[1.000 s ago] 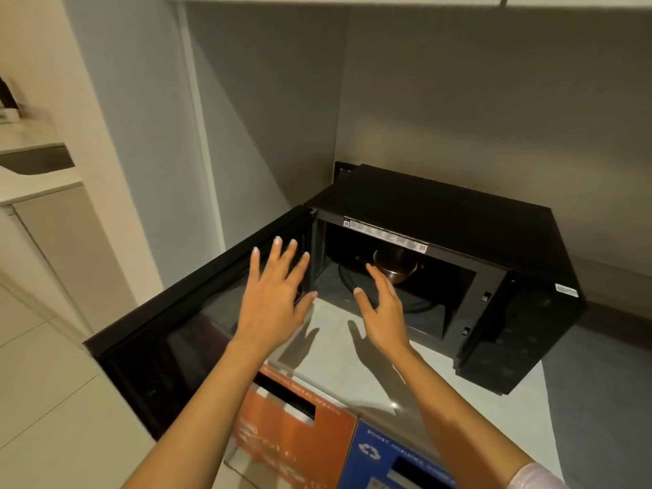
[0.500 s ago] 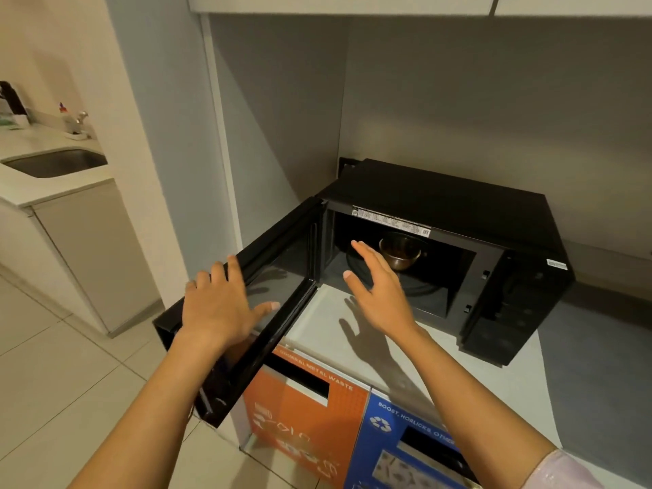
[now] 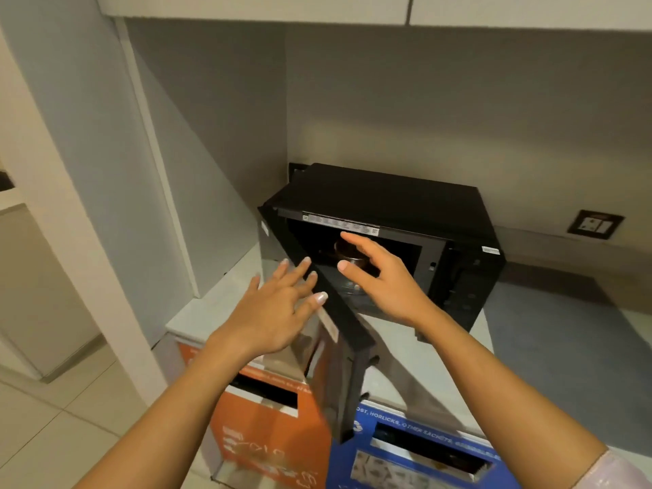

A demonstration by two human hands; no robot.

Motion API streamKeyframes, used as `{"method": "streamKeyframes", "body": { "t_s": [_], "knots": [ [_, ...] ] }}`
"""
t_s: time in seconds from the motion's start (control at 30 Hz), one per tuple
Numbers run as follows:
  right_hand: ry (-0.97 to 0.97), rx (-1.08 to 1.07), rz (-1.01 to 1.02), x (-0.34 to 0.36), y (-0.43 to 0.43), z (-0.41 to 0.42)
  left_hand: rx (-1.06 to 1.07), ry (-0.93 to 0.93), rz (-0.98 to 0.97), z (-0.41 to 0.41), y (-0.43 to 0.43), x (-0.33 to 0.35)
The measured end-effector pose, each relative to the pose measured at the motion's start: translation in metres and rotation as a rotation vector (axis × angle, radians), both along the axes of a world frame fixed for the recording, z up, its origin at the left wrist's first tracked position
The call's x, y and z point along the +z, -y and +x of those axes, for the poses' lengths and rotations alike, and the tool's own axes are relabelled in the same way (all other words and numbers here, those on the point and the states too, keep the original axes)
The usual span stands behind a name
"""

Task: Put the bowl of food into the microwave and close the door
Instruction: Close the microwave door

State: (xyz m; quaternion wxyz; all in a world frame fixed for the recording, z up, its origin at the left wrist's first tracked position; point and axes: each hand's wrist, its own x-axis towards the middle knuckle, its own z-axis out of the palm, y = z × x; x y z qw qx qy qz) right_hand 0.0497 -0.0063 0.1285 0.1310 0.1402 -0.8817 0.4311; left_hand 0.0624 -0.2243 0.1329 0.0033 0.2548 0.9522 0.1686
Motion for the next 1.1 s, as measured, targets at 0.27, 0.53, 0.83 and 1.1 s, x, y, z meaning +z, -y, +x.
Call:
{"method": "streamKeyframes", "body": {
  "t_s": [0.27,0.53,0.83,1.1],
  "knots": [
    [0.050,-0.096,0.309,0.007,-0.049,-0.009,-0.160,-0.162,0.021,-0.052,-0.074,-0.024],
    [-0.082,-0.266,0.871,-0.021,-0.084,-0.039,-0.206,-0.271,-0.005,-0.096,-0.112,-0.031],
    [-0.211,-0.376,1.009,-0.032,-0.101,-0.065,-0.191,-0.274,-0.007,-0.120,-0.131,-0.042],
    [-0.157,-0.443,1.087,-0.034,-0.102,-0.079,-0.175,-0.271,-0.046,-0.133,-0.140,-0.041]
  ]
}}
